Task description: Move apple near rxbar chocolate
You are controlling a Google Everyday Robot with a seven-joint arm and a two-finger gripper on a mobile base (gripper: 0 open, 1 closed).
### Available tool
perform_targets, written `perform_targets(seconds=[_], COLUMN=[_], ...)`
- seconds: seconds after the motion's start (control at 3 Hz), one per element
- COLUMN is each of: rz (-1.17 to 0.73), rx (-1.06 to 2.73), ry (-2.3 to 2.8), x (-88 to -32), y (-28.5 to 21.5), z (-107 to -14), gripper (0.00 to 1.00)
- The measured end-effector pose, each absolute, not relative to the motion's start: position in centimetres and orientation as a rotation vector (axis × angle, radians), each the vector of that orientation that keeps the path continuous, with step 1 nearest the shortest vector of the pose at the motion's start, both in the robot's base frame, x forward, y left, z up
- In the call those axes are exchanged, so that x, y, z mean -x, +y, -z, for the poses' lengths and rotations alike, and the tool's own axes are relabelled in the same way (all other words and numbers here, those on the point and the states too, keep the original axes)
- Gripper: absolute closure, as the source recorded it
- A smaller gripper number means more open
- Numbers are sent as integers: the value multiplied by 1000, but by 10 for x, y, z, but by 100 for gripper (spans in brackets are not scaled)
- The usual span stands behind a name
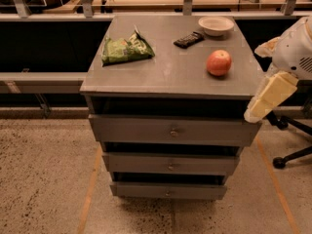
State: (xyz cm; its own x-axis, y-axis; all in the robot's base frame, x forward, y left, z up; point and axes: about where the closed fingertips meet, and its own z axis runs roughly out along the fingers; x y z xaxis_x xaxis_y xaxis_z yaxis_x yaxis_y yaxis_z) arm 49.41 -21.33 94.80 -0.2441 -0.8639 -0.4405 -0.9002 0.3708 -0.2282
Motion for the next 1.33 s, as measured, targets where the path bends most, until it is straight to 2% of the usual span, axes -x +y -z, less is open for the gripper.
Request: perform_targets(seconds=[1.0,1.33], rz=[-361,-356], rx=[983,829], ry=[1870,1862], x=[-610,-647], y=[-238,-250], z=[-915,-912], gripper=[0,0])
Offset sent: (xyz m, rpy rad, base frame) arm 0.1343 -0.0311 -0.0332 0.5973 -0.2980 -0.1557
